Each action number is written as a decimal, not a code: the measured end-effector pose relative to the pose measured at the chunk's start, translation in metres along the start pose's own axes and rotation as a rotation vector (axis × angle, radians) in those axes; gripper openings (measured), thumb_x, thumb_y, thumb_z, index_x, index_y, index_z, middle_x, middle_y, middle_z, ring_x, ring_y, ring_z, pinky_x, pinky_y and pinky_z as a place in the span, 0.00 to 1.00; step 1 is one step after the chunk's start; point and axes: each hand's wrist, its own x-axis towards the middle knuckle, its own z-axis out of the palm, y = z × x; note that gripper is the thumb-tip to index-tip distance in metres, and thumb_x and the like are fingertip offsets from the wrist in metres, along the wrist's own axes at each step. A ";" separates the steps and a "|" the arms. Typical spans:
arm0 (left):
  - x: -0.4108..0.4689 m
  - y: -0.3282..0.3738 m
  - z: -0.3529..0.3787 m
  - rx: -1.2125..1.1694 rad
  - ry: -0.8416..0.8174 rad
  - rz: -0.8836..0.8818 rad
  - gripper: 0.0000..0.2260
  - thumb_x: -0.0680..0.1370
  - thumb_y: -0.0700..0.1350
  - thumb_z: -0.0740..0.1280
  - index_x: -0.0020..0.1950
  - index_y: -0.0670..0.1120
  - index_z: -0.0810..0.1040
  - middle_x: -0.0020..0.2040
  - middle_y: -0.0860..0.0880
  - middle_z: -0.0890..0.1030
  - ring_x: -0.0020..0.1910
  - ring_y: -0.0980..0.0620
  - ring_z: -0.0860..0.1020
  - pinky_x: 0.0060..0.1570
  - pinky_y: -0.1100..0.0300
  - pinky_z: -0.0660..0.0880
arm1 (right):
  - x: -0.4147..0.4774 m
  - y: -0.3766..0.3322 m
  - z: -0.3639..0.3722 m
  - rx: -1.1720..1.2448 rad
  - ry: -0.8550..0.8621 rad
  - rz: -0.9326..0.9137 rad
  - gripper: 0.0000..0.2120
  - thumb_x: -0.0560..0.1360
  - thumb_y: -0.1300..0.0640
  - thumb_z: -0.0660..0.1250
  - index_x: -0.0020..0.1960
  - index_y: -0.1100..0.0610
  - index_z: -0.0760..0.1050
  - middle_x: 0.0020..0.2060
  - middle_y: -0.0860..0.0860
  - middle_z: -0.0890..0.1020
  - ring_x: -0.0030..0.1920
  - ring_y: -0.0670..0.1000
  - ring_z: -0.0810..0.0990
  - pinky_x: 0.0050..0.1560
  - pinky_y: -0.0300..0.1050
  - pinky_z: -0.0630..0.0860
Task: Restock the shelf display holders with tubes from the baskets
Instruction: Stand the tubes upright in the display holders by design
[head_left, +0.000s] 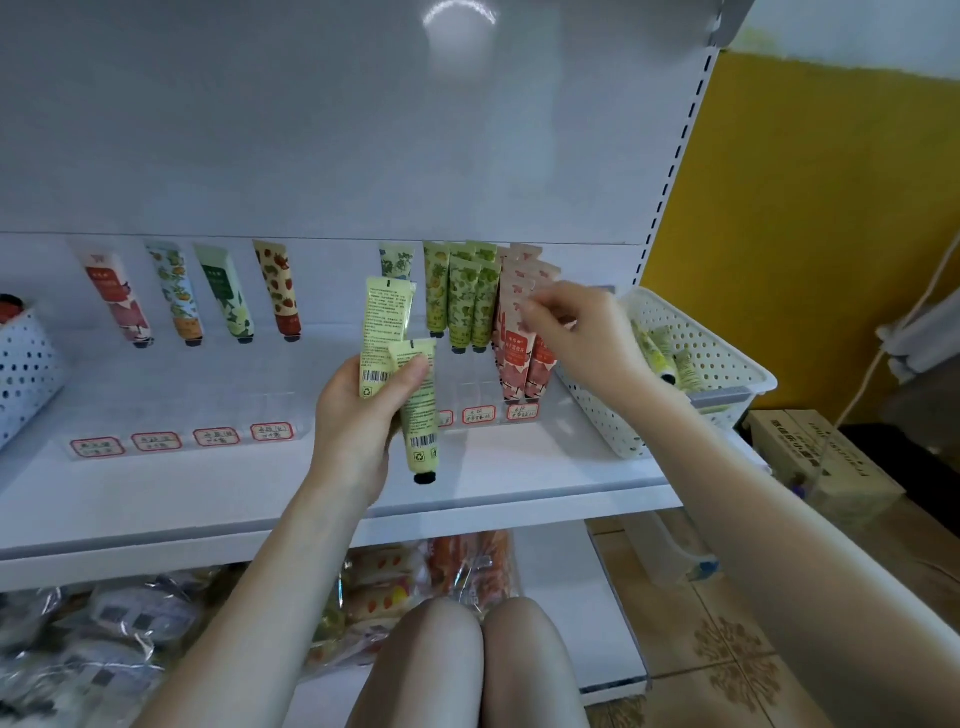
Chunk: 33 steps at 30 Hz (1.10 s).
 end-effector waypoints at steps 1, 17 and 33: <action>-0.001 0.005 0.001 -0.017 -0.010 0.001 0.06 0.74 0.41 0.69 0.50 0.46 0.77 0.44 0.49 0.82 0.43 0.53 0.81 0.43 0.58 0.78 | -0.007 -0.006 0.004 0.050 -0.079 0.003 0.09 0.78 0.58 0.63 0.46 0.62 0.79 0.40 0.58 0.82 0.39 0.50 0.78 0.44 0.43 0.75; -0.010 0.043 -0.007 -0.240 0.001 0.115 0.05 0.72 0.42 0.67 0.47 0.44 0.76 0.41 0.48 0.82 0.39 0.54 0.81 0.39 0.59 0.80 | -0.042 -0.039 0.050 0.390 -0.542 0.008 0.08 0.74 0.58 0.68 0.49 0.62 0.78 0.39 0.50 0.80 0.38 0.43 0.77 0.44 0.40 0.75; -0.004 0.039 -0.008 0.198 0.034 0.358 0.12 0.71 0.36 0.72 0.43 0.51 0.73 0.40 0.53 0.78 0.35 0.65 0.77 0.34 0.70 0.75 | -0.043 -0.037 0.049 0.598 -0.644 0.191 0.07 0.77 0.57 0.63 0.52 0.59 0.76 0.43 0.53 0.81 0.44 0.49 0.80 0.50 0.45 0.79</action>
